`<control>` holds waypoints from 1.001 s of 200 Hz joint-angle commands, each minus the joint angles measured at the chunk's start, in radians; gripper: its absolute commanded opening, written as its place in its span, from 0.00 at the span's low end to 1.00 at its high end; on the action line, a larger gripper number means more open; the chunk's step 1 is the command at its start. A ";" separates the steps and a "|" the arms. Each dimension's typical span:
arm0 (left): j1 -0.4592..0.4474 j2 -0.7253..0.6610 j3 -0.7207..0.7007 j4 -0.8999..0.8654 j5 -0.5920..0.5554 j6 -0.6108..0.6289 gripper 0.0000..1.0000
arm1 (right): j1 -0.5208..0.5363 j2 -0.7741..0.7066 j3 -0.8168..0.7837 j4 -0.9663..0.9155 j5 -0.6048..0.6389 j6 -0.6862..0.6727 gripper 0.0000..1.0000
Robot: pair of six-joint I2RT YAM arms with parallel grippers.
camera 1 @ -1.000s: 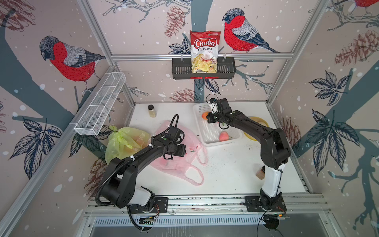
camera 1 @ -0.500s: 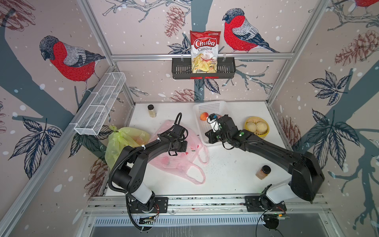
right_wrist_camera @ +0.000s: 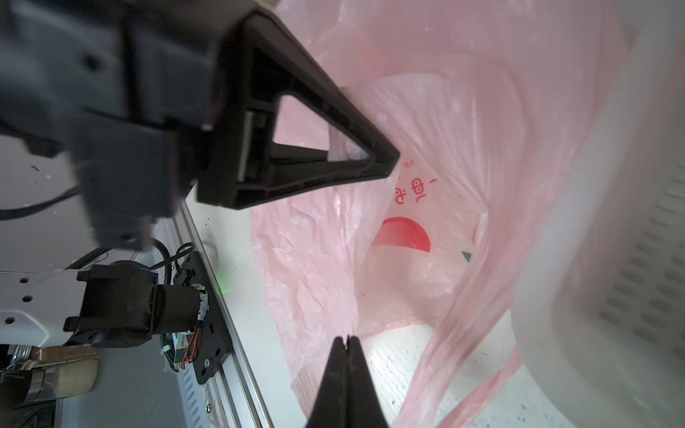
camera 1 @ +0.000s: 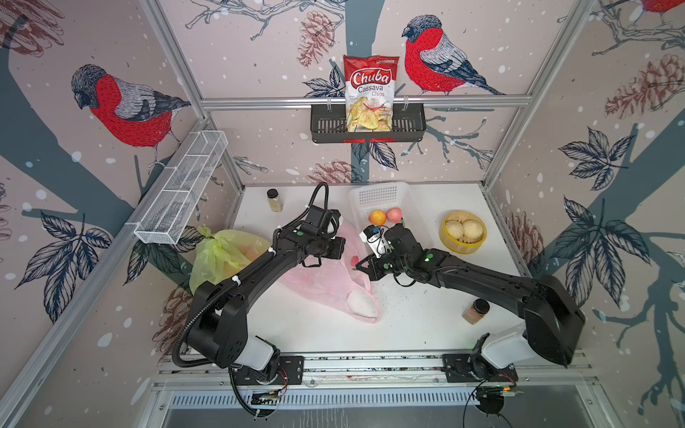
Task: Place the peach into a plastic bag & tie a knot
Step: Pick up the plastic bag at the center of the board.
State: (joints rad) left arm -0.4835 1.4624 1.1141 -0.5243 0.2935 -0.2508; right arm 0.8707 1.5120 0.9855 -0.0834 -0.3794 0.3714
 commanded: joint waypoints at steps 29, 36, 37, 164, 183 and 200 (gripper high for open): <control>-0.001 -0.091 0.019 -0.111 0.110 0.020 0.00 | -0.025 0.148 0.126 0.006 0.035 0.004 0.04; -0.001 -0.110 0.022 -0.130 0.115 0.021 0.00 | -0.023 0.178 0.157 -0.001 0.042 -0.005 0.04; -0.001 -0.112 0.022 -0.133 0.116 0.020 0.00 | -0.024 0.181 0.163 -0.003 0.046 -0.006 0.04; 0.003 -0.277 -0.164 0.235 0.275 -0.053 0.00 | -0.124 0.273 0.486 -0.173 0.190 -0.086 0.46; 0.014 -0.251 -0.186 0.287 0.238 -0.053 0.00 | -0.183 0.202 0.399 -0.172 0.188 -0.109 0.56; 0.025 -0.235 -0.201 0.318 0.217 -0.046 0.00 | -0.234 0.139 0.327 -0.162 0.164 -0.133 0.62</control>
State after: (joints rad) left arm -0.4725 1.2114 0.9272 -0.3401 0.5552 -0.2916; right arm 0.6834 1.7214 1.3838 -0.2447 -0.1917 0.2863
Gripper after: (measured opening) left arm 0.060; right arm 0.590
